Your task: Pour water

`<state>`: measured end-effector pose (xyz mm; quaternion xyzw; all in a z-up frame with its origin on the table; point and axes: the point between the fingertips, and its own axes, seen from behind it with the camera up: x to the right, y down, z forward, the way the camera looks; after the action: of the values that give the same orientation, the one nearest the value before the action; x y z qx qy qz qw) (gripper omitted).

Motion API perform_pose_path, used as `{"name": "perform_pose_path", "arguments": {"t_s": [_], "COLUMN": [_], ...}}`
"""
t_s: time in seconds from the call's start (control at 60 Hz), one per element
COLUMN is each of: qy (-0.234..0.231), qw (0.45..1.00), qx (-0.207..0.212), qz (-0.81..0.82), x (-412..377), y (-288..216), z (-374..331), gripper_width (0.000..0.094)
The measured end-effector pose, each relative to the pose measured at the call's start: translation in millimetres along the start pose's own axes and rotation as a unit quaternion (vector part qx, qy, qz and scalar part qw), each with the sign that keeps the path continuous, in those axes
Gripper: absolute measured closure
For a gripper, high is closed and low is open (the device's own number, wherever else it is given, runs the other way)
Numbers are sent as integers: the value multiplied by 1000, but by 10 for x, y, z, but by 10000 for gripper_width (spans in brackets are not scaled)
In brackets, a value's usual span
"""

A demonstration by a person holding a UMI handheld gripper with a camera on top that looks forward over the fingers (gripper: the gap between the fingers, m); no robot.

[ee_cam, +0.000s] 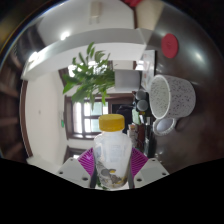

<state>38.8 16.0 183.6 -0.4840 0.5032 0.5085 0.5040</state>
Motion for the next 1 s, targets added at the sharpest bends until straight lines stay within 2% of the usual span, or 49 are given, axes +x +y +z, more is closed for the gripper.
{"name": "perform_pose_path", "arguments": {"t_s": [0.3, 0.433, 0.6, 0.667, 0.767, 0.783, 0.817, 0.883, 0.933, 1.0], "qy": [-1, 5, 18, 23, 26, 21, 28, 37, 48, 98], "qw": [976, 964, 970, 981, 998, 998, 993, 965, 930, 871], "qx": [69, 78, 73, 77, 49, 44, 32, 20, 27, 36], "qz": [207, 255, 233, 175, 2, -37, -108, -257, -364, -480], "x": [228, 411, 443, 377, 2, 10, -139, -263, -440, -472], "y": [-579, -621, -586, -550, -476, -458, -431, -552, -717, -935], "z": [80, 118, 107, 52, 167, -126, 15, -116, -92, 209], "gripper_width": [502, 495, 497, 498, 500, 503, 499, 502, 501, 482]}}
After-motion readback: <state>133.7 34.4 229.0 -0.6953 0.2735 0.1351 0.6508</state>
